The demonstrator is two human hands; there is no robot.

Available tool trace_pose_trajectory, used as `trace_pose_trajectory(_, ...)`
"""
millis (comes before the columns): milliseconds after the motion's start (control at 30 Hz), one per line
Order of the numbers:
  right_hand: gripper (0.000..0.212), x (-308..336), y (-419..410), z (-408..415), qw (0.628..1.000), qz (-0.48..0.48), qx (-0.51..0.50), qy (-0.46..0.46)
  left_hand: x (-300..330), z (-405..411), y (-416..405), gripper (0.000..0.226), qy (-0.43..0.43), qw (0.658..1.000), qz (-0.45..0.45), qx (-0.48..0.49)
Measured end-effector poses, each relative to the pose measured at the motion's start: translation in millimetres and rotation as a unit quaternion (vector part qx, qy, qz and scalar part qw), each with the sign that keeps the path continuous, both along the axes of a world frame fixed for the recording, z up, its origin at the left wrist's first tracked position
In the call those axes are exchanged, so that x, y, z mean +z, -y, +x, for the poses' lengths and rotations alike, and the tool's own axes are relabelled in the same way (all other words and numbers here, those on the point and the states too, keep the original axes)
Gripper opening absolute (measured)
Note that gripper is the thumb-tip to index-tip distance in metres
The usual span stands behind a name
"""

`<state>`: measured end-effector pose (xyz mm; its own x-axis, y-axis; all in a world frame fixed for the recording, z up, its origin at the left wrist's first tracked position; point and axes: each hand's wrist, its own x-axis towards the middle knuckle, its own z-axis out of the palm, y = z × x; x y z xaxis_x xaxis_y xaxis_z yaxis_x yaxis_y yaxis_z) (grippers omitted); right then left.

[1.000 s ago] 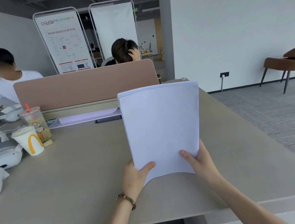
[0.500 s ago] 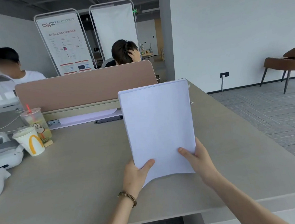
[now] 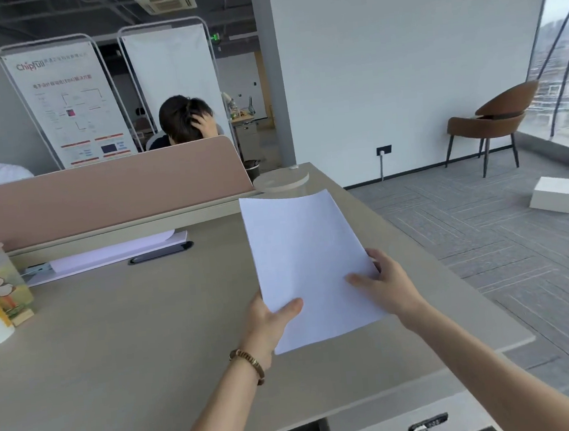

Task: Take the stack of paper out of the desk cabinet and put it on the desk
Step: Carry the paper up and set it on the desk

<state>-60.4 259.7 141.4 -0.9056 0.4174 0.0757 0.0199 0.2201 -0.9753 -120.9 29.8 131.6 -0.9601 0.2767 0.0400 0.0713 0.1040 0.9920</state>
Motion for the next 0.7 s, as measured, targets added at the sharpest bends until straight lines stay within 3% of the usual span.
trace_pose_trajectory(167,0.06,2,-31,-5,0.999,0.034,-0.002,-0.001,-6,-10,-35,0.045,0.01,0.999,-0.03,0.004)
trace_pose_trajectory(300,0.047,6,-53,-21,0.999,0.05,-0.008,0.009,-2,-18,-62,0.056,0.011,0.997,-0.064,0.043)
trace_pose_trajectory(400,0.044,9,-67,-36,0.998,0.061,-0.009,0.03,5,-22,-78,0.05,0.008,0.992,-0.107,0.065)
trace_pose_trajectory(500,0.045,6,-80,-52,0.996,0.068,-0.008,0.051,5,-32,-92,0.026,-0.006,0.987,-0.155,0.049)
trace_pose_trajectory(633,0.051,-5,-94,-74,0.995,0.07,-0.007,0.066,1,-53,-102,0.022,-0.004,0.981,-0.194,0.027)
trace_pose_trajectory(700,0.052,-10,-98,-85,0.995,0.076,-0.011,0.07,-4,-66,-105,0.031,0.0,0.979,-0.202,0.013)
